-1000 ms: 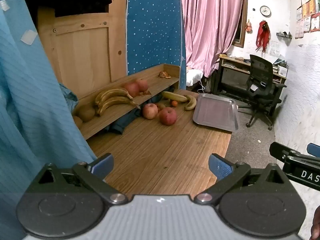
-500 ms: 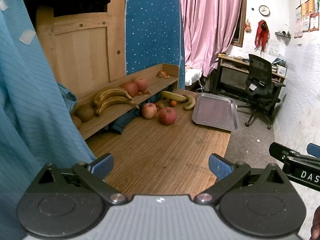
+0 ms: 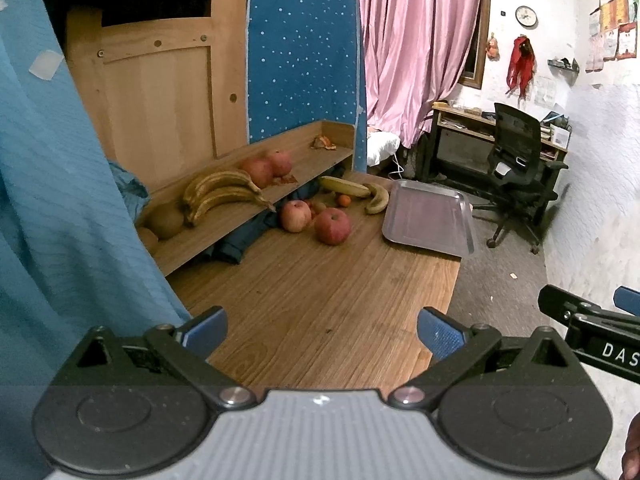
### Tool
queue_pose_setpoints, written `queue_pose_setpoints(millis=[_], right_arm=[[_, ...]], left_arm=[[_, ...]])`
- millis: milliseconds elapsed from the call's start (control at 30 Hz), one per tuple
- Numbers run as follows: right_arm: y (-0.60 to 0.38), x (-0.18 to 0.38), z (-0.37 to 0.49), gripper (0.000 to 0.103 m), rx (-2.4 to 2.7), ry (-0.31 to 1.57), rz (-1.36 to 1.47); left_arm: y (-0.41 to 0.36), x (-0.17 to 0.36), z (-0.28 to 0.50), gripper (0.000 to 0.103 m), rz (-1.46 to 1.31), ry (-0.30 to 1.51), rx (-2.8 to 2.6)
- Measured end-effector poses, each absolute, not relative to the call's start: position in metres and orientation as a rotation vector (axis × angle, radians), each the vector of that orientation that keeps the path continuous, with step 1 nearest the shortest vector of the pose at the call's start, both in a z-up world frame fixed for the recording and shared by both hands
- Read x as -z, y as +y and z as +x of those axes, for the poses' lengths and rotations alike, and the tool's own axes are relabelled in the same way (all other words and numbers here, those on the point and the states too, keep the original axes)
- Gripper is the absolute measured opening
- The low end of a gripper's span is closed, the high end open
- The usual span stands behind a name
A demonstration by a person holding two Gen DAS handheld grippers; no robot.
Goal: Organize fruits
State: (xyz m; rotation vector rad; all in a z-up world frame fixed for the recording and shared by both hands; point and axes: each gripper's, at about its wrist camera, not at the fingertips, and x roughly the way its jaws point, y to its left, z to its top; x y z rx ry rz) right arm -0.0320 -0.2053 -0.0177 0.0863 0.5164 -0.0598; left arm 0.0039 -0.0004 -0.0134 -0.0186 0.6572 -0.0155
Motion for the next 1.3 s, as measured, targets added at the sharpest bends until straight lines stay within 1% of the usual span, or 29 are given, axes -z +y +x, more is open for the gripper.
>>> queue_pose_setpoints(millis=[333,567,867,1133,1300], right_arm=[[-0.208,0.019,-0.031,0.102,0.1,0.542,0.094],[-0.223,0.024,-0.016,0.102,0.079,0.577,0.094],[-0.275,0.043,0.046,0.102,-0.072,0.625,0.082],[-0.337,0.042,0.098,0.102,-0.249,0.635,0.003],[-0.361,0.044,0.118,0.102,-0.316,0.636,-0.013]], left_arm=[[-0.001,0.014,0.013,0.103,-0.008,0.672,0.059],[-0.009,0.018,0.03,0.103,-0.007,0.703,0.053],[-0.045,0.031,0.071,0.103,-0.017,0.752,-0.074],[-0.094,0.033,0.112,0.103,-0.104,0.799,-0.255],[-0.118,0.032,0.124,0.103,-0.129,0.819,-0.344]])
